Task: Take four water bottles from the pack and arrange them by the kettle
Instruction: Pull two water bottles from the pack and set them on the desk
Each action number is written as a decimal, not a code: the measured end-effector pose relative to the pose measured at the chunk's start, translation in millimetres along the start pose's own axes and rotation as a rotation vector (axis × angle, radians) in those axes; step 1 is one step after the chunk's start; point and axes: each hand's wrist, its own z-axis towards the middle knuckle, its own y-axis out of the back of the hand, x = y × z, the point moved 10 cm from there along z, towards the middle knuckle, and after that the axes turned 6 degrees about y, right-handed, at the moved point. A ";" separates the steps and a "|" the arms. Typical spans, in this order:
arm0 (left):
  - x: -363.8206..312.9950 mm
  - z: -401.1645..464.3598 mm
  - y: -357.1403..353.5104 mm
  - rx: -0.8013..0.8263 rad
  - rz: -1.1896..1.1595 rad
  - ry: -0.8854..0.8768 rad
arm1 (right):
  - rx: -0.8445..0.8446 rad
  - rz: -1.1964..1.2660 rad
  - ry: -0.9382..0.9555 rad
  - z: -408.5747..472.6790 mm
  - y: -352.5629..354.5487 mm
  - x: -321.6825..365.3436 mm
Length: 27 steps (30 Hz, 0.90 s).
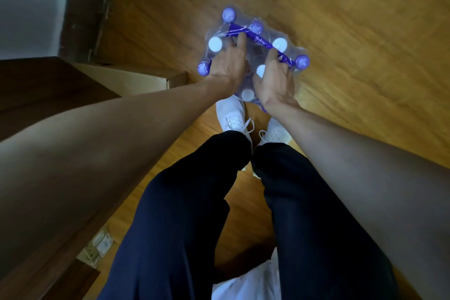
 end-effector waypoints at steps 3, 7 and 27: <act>-2.8 -6.1 7.9 0.018 -0.019 -0.042 | -0.009 0.080 -0.020 0.8 5.0 -2.8; -6.1 -41.6 38.4 0.006 -0.074 -0.075 | -0.051 0.142 -0.002 -19.4 34.5 4.6; -37.5 -487.1 344.2 -0.276 -0.388 0.060 | -0.040 0.103 0.337 -368.9 395.9 177.5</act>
